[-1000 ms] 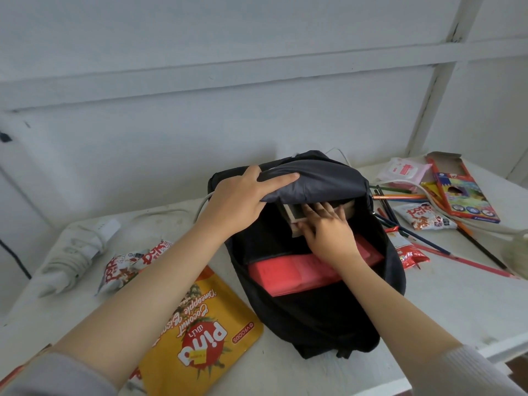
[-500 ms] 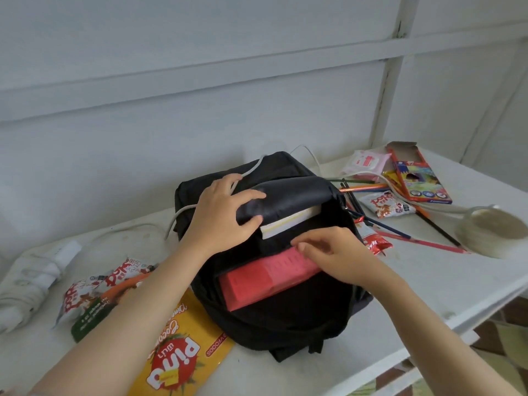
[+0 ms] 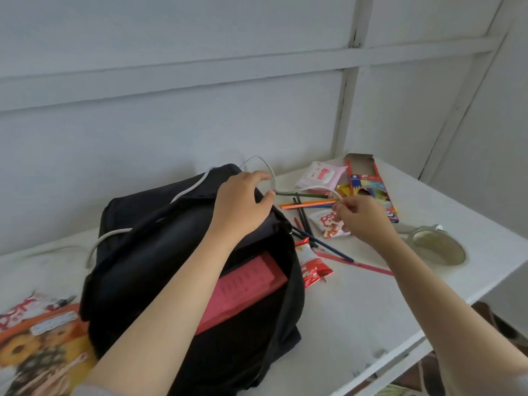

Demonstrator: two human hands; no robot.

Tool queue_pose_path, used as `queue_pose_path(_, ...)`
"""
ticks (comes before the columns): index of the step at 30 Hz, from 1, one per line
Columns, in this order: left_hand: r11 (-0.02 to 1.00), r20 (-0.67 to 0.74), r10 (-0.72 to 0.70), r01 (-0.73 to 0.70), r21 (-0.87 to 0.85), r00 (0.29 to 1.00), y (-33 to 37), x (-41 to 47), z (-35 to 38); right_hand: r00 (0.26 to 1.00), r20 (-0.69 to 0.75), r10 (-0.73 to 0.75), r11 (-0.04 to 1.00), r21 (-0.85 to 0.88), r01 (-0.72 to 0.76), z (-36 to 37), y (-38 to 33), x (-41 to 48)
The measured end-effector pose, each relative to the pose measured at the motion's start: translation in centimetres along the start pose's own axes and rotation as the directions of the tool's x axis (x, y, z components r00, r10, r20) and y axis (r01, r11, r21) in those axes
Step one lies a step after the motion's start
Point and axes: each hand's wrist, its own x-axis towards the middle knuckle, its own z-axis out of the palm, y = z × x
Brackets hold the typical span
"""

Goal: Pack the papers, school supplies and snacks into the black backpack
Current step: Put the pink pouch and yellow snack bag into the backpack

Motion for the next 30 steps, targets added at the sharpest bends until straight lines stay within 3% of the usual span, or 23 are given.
queue_pose_path(6, 0.975, 0.074, -0.199, 0.190, 0.114, 0.977, -2.5, 1.0, 3.3, 0.998, 0.036, 0.043, 0.985, -0.170, -0.036, 0.0, 3.6, 7.1)
queue_pose_path(14, 0.929, -0.085, -0.136, 0.157, 0.335, 0.987, -2.6, -1.1, 6.2, 0.996, 0.078, 0.039, 0.962, -0.272, -0.016, 2.8, 3.1, 13.1)
queue_pose_path(19, 0.926, -0.103, -0.155, 0.181, 0.332, 0.982, -2.6, -1.2, 6.3, 0.988, -0.009, 0.157, 0.936, -0.318, -0.152, 5.0, 3.2, 15.9)
queue_pose_path(26, 0.921, -0.124, -0.164, 0.197, 0.336, 0.979, -2.7, -1.2, 6.6, 0.985, -0.043, 0.169, 0.900, -0.401, -0.172, 6.1, 3.7, 18.3)
queue_pose_path(30, 0.918, -0.122, -0.172, 0.204, 0.341, 0.977, -2.7, -1.2, 6.6, 0.978, 0.012, 0.207, 0.839, -0.516, -0.171, 6.8, 2.4, 18.9)
